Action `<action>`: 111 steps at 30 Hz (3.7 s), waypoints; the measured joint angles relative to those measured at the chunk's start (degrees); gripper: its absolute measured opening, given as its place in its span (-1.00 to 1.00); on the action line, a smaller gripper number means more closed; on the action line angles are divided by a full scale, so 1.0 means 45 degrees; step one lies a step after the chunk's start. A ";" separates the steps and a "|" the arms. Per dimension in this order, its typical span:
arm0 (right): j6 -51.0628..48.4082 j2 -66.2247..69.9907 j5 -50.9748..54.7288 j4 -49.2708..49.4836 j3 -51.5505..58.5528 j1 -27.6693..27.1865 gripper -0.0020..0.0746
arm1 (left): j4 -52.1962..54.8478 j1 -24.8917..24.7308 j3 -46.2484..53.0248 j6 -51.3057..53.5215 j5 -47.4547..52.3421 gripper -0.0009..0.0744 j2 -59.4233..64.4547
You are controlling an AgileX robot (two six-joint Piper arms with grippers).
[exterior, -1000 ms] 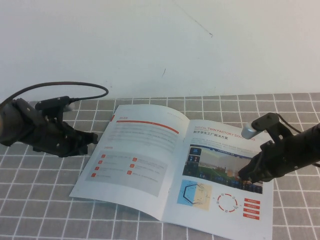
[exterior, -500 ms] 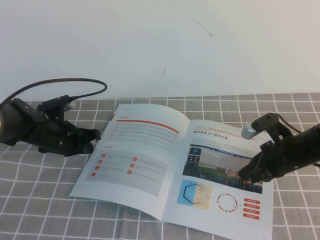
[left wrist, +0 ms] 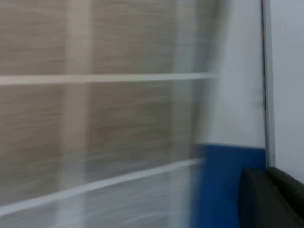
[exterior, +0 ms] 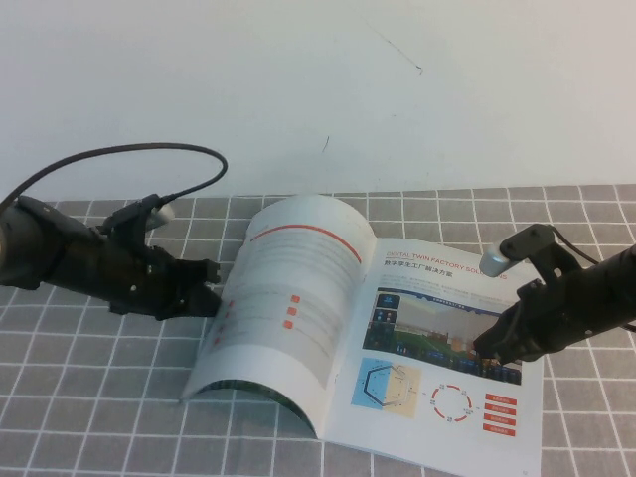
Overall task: Close book
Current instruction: 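Close the open booklet and leave it lying on the table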
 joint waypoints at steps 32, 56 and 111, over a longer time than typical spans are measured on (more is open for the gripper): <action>0.0000 0.0273 0.0185 -0.0323 -0.0691 0.0000 -0.95 | -0.2885 -0.0735 0.0000 0.3323 -0.3242 -0.99 -0.0883; 0.0273 0.0485 0.0387 -0.0581 -0.0868 0.0000 -0.95 | 0.0864 -0.0955 0.0000 0.2834 -0.5880 -0.99 0.0485; 0.6556 -0.3819 0.1399 -0.5999 -0.1662 0.0108 -0.95 | -0.4828 -0.3910 -0.0001 0.7231 -0.1216 -0.99 -0.6992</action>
